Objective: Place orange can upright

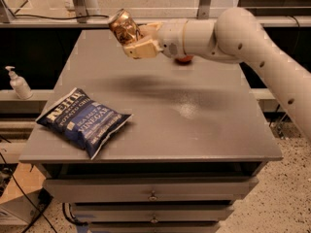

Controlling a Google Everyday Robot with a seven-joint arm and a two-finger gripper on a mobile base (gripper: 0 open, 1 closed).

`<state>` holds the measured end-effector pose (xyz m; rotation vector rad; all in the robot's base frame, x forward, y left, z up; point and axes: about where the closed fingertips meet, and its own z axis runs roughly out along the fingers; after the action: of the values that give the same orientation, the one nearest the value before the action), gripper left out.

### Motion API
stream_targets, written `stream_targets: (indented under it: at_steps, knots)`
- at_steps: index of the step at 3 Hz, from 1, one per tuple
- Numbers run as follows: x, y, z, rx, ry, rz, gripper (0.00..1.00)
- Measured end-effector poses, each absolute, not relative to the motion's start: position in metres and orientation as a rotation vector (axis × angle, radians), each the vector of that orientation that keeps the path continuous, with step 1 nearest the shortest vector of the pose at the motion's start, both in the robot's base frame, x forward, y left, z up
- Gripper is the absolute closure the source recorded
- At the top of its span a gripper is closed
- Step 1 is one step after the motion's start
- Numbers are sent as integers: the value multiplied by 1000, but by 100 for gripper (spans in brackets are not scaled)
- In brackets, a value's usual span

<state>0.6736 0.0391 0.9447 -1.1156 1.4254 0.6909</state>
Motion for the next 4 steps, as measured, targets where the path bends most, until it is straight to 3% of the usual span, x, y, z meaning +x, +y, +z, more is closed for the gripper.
stream_targets:
  at_steps: [4]
  knots:
    - [655,38,902,-932,1318,758,100]
